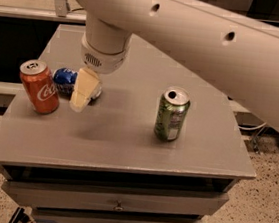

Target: Knock pepsi can over

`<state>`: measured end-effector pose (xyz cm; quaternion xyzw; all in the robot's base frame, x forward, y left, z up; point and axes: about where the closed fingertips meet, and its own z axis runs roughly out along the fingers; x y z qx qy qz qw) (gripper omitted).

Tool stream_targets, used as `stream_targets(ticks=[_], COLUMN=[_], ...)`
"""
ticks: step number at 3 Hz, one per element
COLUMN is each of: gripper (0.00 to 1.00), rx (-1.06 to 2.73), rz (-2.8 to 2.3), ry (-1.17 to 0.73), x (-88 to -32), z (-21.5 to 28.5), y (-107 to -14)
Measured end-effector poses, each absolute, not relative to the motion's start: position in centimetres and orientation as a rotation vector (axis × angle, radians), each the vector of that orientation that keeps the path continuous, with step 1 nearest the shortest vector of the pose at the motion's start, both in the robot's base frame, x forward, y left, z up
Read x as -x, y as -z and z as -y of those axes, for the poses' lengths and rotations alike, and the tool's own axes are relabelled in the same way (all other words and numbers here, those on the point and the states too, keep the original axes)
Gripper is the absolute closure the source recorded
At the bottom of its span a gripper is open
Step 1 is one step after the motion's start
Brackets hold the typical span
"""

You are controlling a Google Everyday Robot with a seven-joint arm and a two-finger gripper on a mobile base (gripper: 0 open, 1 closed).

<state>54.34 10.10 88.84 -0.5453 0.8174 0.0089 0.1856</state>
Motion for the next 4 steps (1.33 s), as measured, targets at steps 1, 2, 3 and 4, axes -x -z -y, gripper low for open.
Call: stream_targets(ticks=[1, 2, 3, 4], gripper=[0.00, 0.00, 0.00, 0.00], rx=[1.497, 1.459, 1.406, 1.406], rz=[-2.264, -2.225, -2.182, -2.182], ry=[-0.023, -0.026, -0.024, -0.024], x=[-53.9, -53.4, -52.8, -52.8], z=[-9.2, -8.4, -7.4, -7.4], y=[-89.1, -89.6, -90.7, -90.7])
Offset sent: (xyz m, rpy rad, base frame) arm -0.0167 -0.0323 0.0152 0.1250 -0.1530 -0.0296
